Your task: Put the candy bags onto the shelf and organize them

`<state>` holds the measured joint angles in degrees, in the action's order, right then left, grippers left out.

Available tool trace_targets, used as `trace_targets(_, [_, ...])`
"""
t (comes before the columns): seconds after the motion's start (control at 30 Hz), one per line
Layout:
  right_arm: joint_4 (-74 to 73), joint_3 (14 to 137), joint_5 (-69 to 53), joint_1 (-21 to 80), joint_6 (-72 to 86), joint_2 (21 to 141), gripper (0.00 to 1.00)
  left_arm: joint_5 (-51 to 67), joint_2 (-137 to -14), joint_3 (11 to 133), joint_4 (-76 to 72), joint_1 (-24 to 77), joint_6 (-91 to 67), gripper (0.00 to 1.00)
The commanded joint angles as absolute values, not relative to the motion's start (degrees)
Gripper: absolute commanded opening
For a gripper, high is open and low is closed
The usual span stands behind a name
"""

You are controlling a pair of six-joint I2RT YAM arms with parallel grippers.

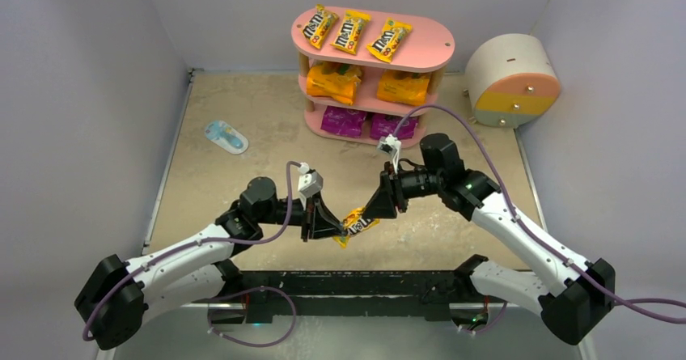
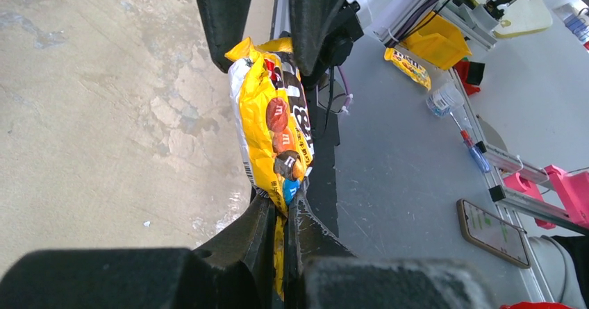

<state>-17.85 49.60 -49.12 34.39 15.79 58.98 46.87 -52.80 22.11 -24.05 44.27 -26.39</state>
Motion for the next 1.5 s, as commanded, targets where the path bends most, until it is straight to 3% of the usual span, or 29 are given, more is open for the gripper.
trace_targets(0.0, [-16.9,50.39,-54.67,34.28,16.53,59.24,0.45,47.08,-53.61,25.47,-25.02,44.12,-24.78,0.0])
trace_targets(0.27, [-18.84,50.36,-53.89,34.28,15.15,59.94,0.43,47.31,-53.52,26.17,-27.23,44.14,-24.92,0.0])
trace_targets(0.33, [-18.16,50.36,-53.84,34.28,15.57,59.78,0.36,47.41,-53.7,26.34,-27.34,44.12,-24.94,0.0])
trace_targets(0.43, [-17.28,50.51,-53.86,34.28,16.76,59.94,0.15,47.83,-54.58,26.53,-27.3,44.12,-25.04,0.0])
trace_targets(0.47, [-17.2,50.74,-53.45,34.28,17.12,59.93,0.11,48.07,-54.87,26.61,-27.27,44.12,-25.05,0.02])
trace_targets(0.57, [-17.79,52.01,-50.88,34.28,17.64,59.13,0.05,48.97,-55.41,26.48,-26.21,44.12,-25.07,0.35])
trace_targets(0.63, [-17.7,52.64,-51.06,34.28,18.32,58.19,0.03,48.87,-55.57,26.33,-24.28,44.14,-24.73,0.48])
trace_targets(0.7, [-17.02,53.25,-50.91,34.27,19.06,57.26,0.01,48.78,-55.65,25.91,-22.63,44.12,-24.53,0.56])
trace_targets(0.87, [-16.99,53.94,-50.88,34.28,19.37,55.8,0.0,47.25,-55.18,25.3,-20.03,44.12,-24.02,0.59])
trace_targets(0.97, [-17.47,54.06,-50.72,34.28,19.12,55.37,0.0,45.63,-54.68,25.34,-20.14,44.12,-24.14,0.53])
trace_targets(1.1, [-17.73,53.52,-49.69,34.28,19.15,55.15,0.0,43.8,-54.83,25.02,-23.19,44.12,-26.91,0.37])
trace_targets(1.23, [-17.44,53.18,-45.35,34.28,20.8,53.91,0.0,42.31,-55.61,23.02,-27.65,44.12,-31.34,0.0])
trace_targets(1.47, [-13.8,53.18,-34.63,34.19,26.72,48.66,0.0,46.65,-54.58,18.66,-30.15,44.12,-28.08,0.0])
